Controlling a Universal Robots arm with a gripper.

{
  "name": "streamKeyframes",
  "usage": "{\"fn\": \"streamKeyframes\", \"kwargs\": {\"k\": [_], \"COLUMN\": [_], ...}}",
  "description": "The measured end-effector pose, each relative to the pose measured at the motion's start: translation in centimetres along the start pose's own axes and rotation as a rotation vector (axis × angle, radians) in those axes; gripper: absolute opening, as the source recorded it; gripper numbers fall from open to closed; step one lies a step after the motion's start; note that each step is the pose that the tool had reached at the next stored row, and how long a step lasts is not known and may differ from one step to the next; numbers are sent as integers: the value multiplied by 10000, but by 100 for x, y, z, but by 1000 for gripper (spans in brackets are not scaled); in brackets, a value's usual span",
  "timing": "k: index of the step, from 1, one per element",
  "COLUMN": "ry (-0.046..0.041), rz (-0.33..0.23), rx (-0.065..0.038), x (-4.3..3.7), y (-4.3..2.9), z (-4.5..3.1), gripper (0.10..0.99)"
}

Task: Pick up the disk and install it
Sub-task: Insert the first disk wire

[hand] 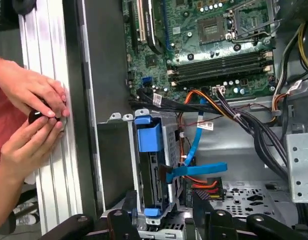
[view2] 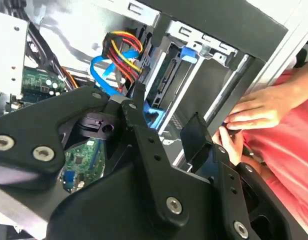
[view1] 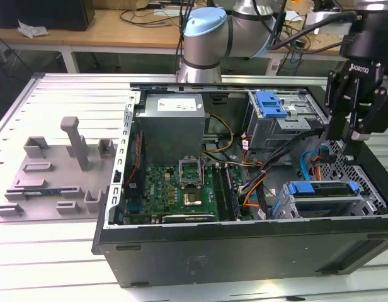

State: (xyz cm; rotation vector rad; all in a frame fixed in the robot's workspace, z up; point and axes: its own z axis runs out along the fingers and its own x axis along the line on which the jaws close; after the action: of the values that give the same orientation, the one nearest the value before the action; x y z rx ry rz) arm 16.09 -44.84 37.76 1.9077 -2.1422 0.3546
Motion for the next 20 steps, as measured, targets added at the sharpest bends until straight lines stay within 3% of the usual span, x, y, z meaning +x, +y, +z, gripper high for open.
{"fn": "streamKeyframes", "kwargs": {"k": [1,2,3,4,5,7,9,10,11,14,20], "ry": [102,266,283,283,283,300,418,442,467,447,561], "rz": [49,258,262,228,213,124,-39,-68,-77,-12,-6], "rx": [-6,-64,-62,-53,-48,-11,67,83,165,344,369], "x": [-23,-67,-236,-276,-287,-330,-370,-374,-380,-383,-410], "y": [-86,-82,12,5,4,8,11,12,21,49,74], "z": [33,106,135,238,254,257,252,255,269,282,274], "gripper": [561,353,353,353,353,353,353,353,353,353,353]}}
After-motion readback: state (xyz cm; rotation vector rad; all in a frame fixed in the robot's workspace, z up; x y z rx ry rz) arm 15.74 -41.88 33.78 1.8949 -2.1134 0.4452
